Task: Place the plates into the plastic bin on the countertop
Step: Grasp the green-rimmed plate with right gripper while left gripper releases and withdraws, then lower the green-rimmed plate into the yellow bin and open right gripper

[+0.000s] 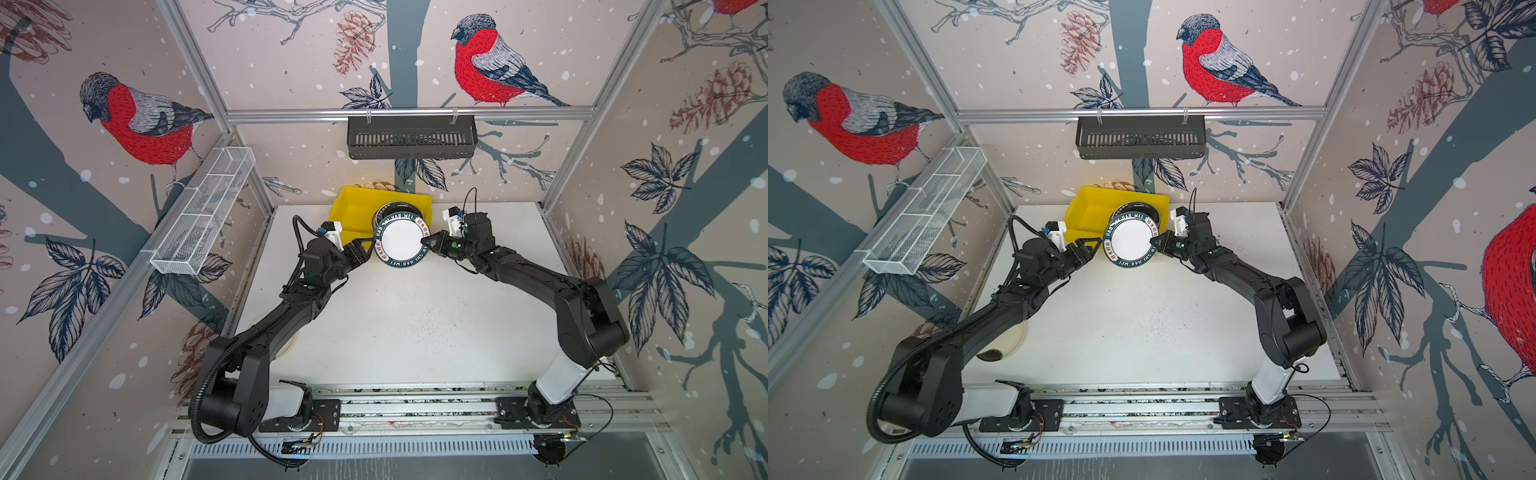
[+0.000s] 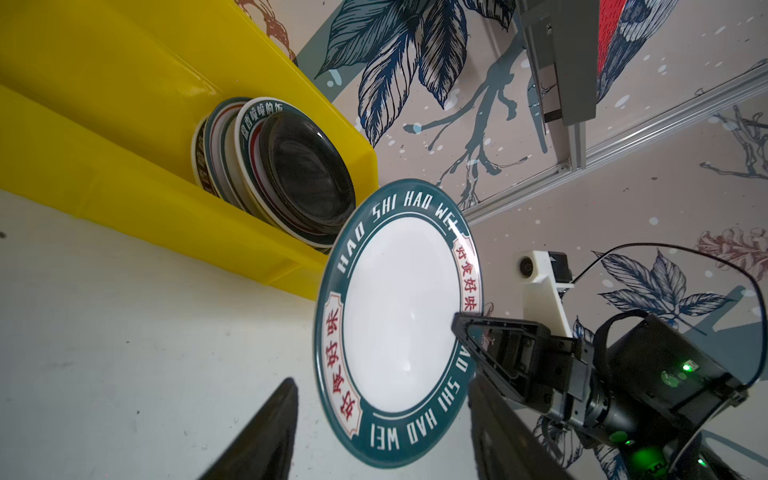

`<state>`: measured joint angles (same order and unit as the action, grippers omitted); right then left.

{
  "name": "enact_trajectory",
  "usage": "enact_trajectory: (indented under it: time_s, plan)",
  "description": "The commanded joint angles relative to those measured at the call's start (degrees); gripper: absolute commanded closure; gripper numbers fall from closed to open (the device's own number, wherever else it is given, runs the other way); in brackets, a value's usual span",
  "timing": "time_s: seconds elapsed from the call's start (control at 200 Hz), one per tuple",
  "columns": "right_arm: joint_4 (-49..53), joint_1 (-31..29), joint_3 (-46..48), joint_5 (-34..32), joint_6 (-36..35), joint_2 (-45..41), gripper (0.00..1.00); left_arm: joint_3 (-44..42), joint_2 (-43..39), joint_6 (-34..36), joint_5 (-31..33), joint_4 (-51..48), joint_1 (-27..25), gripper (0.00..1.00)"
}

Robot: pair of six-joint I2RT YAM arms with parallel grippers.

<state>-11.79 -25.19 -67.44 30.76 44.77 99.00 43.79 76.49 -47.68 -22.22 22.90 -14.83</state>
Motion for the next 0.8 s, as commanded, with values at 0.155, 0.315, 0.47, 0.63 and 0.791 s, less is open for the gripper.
enact_trajectory:
  time_s: [0.155, 0.315, 0.47, 0.63, 0.791]
  plan:
    - [3.79, 0.71, -7.63, -2.53, -3.00, 3.51, 1.00, 2.27, -3.65, 9.52, 8.29, -8.64, 0.06, 0.02]
    - [4.32, 1.45, -12.17, -1.26, -2.85, 8.05, 1.00, 0.24, -7.64, 11.81, 12.67, -9.51, 0.83, 0.02]
    - [4.80, 1.98, -17.59, 0.51, -2.93, 13.19, 1.00, -1.56, -10.50, 12.22, 14.27, -10.10, 1.73, 0.02]
    - [5.98, 3.17, -23.50, 1.19, -2.69, 18.64, 1.00, -1.86, -11.37, 12.44, 13.85, -11.80, 1.83, 0.02]
    - [7.45, 3.82, -29.52, 1.95, -3.01, 23.34, 1.00, -3.07, -12.71, 12.43, 13.93, -11.84, 1.96, 0.02]
